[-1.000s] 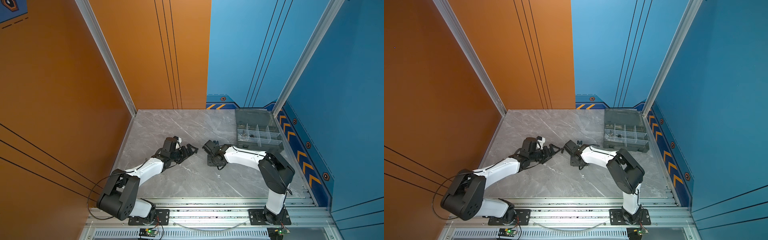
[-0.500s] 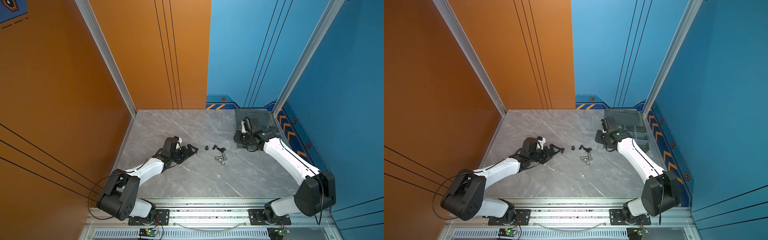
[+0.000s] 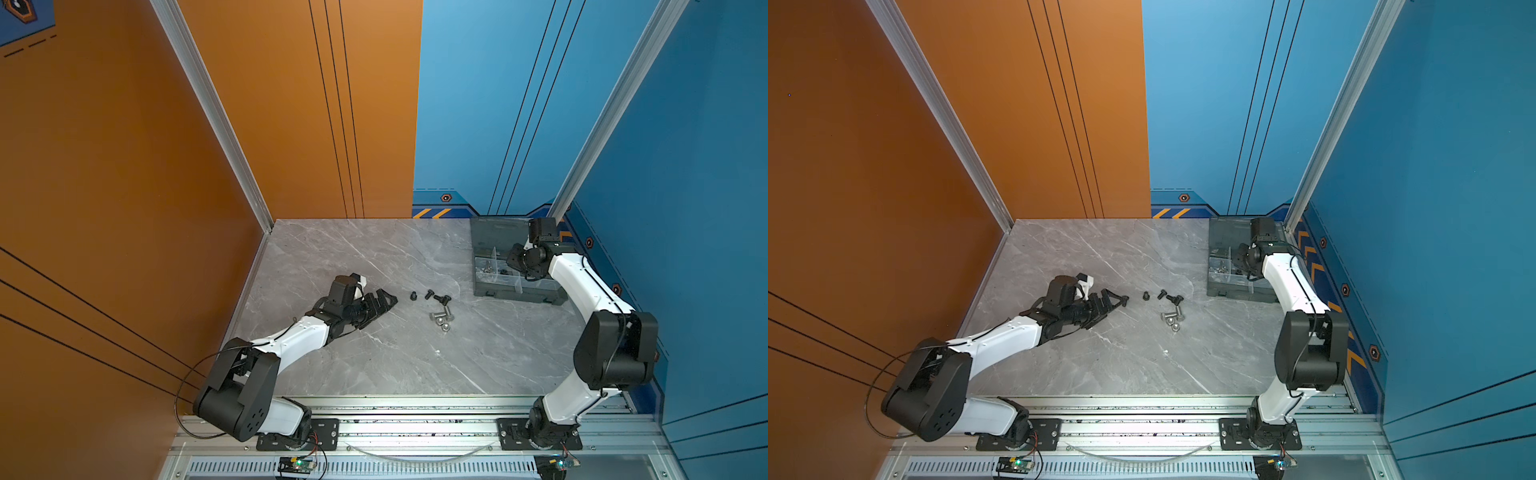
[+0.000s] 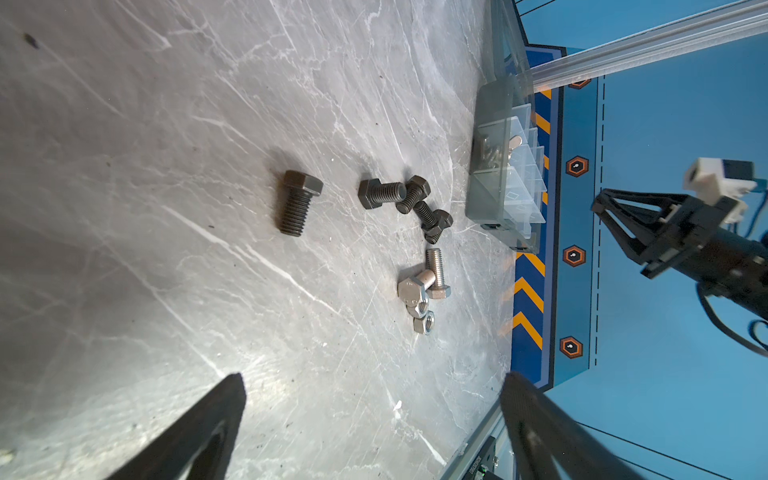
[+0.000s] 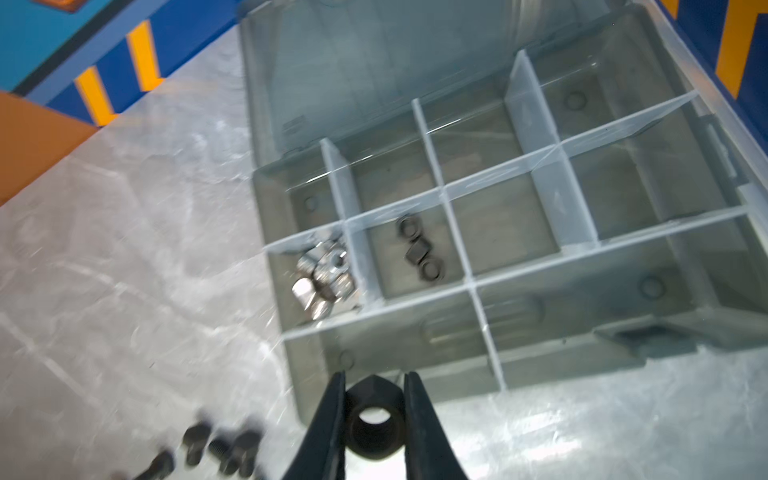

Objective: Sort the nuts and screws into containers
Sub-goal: 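Carry the black hex nut with the right gripper over the organizer, then open the right gripper to release the hex nut into the compartment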

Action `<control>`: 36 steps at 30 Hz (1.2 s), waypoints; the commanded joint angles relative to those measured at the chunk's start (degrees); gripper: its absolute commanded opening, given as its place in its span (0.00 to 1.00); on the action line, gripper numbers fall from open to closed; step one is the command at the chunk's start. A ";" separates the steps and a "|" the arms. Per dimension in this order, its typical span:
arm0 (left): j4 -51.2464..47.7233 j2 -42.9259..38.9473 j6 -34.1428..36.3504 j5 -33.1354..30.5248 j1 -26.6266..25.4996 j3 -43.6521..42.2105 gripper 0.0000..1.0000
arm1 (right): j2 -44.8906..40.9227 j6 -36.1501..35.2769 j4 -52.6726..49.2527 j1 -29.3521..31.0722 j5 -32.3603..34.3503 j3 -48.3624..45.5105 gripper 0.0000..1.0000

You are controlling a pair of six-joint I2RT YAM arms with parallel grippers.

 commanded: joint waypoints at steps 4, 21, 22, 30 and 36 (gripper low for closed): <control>-0.64 -1.68 -0.66 -1.72 -0.42 0.91 0.98 | 8.75 -2.45 -0.29 -3.14 -2.01 6.67 0.00; -0.60 -1.21 -0.60 -1.57 -0.16 1.45 0.98 | 17.98 -3.69 -0.98 -2.75 -4.83 10.78 0.00; -0.63 -1.29 -0.61 -1.55 -0.16 1.44 0.98 | 18.19 -3.78 -1.11 -2.68 -4.76 10.98 0.00; -0.61 -1.43 -0.53 -1.40 0.17 1.26 0.98 | 20.31 -4.44 -2.77 -2.40 -4.51 13.26 0.19; -0.60 -1.98 -0.53 -0.64 0.48 1.27 0.98 | 17.91 -7.09 -7.36 -2.66 -7.53 16.79 0.43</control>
